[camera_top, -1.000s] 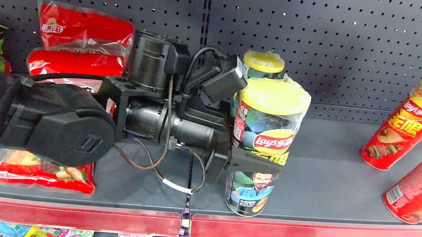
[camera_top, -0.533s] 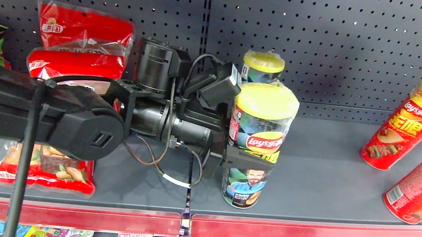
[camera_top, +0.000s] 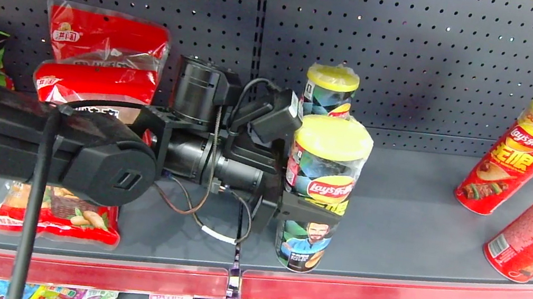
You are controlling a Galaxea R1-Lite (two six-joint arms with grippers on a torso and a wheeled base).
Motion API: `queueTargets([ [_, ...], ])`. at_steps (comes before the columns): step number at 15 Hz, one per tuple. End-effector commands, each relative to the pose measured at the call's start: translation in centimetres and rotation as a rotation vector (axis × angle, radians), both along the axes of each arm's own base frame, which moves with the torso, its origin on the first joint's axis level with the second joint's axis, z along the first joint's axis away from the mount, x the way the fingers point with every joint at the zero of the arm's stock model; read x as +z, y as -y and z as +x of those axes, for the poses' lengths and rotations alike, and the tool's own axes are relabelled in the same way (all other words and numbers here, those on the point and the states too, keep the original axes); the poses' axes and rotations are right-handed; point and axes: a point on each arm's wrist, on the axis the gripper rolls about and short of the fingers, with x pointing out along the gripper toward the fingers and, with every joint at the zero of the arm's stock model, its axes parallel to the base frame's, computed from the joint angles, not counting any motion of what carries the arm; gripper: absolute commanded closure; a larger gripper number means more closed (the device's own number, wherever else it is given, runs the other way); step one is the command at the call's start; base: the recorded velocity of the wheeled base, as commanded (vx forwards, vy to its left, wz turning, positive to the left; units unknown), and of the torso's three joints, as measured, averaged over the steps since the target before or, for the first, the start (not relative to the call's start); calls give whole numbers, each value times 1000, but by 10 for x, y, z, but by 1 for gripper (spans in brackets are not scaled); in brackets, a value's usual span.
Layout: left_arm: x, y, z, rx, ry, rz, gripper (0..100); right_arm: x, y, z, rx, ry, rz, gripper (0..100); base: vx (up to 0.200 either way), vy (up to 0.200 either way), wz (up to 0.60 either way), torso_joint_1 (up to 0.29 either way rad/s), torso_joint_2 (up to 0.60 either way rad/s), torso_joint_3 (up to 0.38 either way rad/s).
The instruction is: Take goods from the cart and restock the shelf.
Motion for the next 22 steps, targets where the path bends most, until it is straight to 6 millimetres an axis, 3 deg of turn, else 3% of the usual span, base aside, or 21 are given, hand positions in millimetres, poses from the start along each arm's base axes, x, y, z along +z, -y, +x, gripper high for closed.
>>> queueTargets([
  [1, 1, -1, -2, -7, -6, 3, 100, 0, 0, 0, -1, -2, 0, 0, 0, 0, 0, 0, 0, 0],
  [5, -4, -2, -3, -5, -7, 15, 100, 0, 0, 0, 0, -2, 0, 0, 0, 0, 0, 0, 0, 0],
  [6, -6, -2, -3, -7, -1, 18, 0, 0, 0, 0, 0, -2, 0, 0, 0, 0, 0, 0, 0, 0],
  [11, -4, -5, -6, -1, -5, 21, 0, 0, 0, 0, 0, -2, -2, 0, 0, 0, 0, 0, 0, 0],
  [14, -5, -18, -15, 18, -21, 35, 0, 0, 0, 0, 0, -2, 0, 0, 0, 0, 0, 0, 0, 0],
  [20, -18, -92, -37, 202, -90, 89, 0, 0, 0, 0, -1, -2, 0, 0, 0, 0, 0, 0, 0, 0],
  [22, -20, -107, -48, 332, -109, 130, 0, 0, 0, 0, 0, -2, 0, 0, 0, 0, 0, 0, 0, 0],
])
